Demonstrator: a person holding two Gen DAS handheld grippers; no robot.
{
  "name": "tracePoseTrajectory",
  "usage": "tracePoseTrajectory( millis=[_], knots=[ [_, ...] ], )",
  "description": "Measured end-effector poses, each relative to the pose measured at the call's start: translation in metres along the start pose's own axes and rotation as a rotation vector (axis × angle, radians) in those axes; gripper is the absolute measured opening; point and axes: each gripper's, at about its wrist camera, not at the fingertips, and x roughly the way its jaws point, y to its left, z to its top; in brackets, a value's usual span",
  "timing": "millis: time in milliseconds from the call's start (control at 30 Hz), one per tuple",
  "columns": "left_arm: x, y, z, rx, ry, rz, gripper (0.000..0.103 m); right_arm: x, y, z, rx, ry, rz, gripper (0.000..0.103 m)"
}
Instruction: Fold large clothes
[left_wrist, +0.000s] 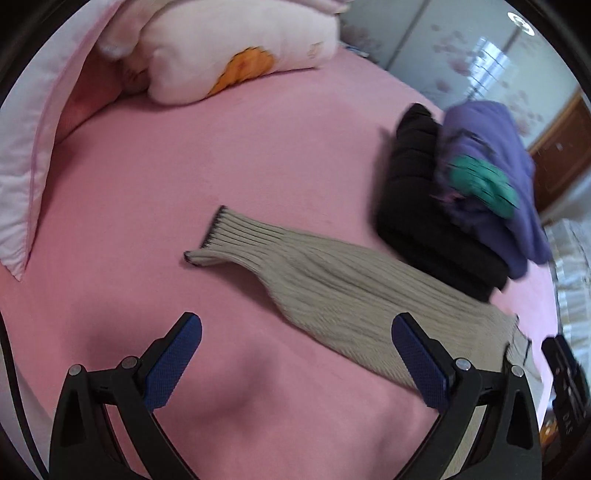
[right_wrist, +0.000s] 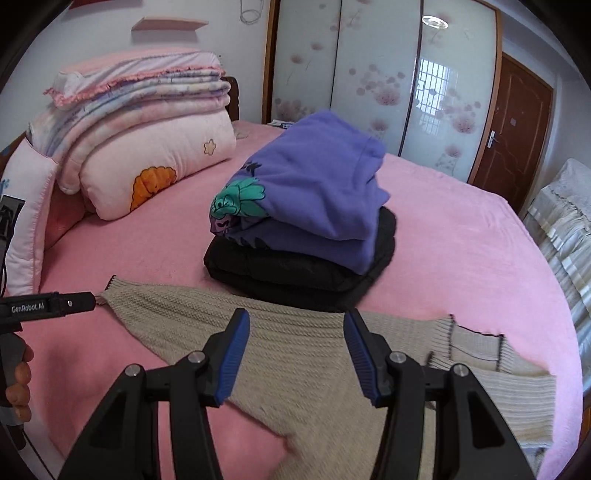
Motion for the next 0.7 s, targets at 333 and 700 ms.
tracePoseTrajectory(
  millis=[333, 700],
  knots=[
    [0.089, 0.032, 0.025, -0.090, 0.103, -0.038, 0.081, 0.092, 0.024, -0.007, 0.022, 0.115, 0.025, 0.053],
    [0.062, -0.030, 0.021, 0.050, -0.119, -0.018, 0.006, 0.099, 0.000, -0.037, 0.036, 0.173, 0.011, 0.053]
  ],
)
